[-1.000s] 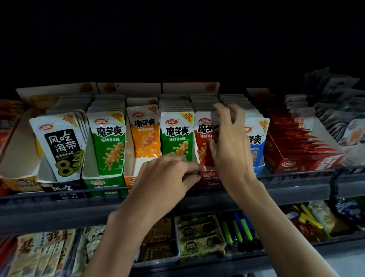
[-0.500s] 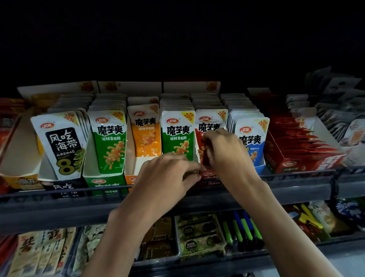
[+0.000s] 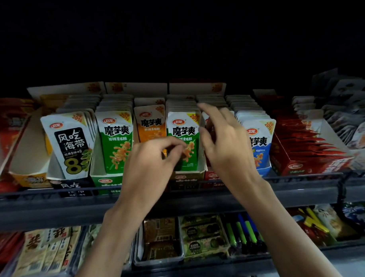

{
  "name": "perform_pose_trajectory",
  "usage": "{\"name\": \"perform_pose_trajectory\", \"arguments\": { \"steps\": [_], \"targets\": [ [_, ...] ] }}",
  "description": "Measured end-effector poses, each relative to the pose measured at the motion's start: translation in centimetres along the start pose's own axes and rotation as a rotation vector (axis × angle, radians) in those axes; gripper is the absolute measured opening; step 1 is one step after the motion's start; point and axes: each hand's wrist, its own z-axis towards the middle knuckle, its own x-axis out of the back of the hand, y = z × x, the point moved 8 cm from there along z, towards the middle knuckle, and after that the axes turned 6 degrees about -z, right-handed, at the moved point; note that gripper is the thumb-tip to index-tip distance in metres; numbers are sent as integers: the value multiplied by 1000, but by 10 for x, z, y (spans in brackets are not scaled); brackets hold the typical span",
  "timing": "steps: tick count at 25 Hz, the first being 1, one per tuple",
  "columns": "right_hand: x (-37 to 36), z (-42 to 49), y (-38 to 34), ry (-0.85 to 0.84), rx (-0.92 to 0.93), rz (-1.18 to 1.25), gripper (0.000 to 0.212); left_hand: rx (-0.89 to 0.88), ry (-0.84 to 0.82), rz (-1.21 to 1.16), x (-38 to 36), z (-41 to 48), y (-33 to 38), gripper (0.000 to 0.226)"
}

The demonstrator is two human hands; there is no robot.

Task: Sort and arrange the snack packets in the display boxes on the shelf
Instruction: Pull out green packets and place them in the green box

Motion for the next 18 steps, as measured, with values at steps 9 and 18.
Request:
{"name": "perform_pose_trajectory", "arguments": {
  "steps": [9, 18],
  "targets": [
    [-11, -1, -8, -55, -39, 8, 23, 171, 67, -109, 20, -3, -20, 13],
    [-23, -2, 6, -91, -143, 92, 15, 210, 70, -104, 20, -2, -27, 13]
  ]
}}
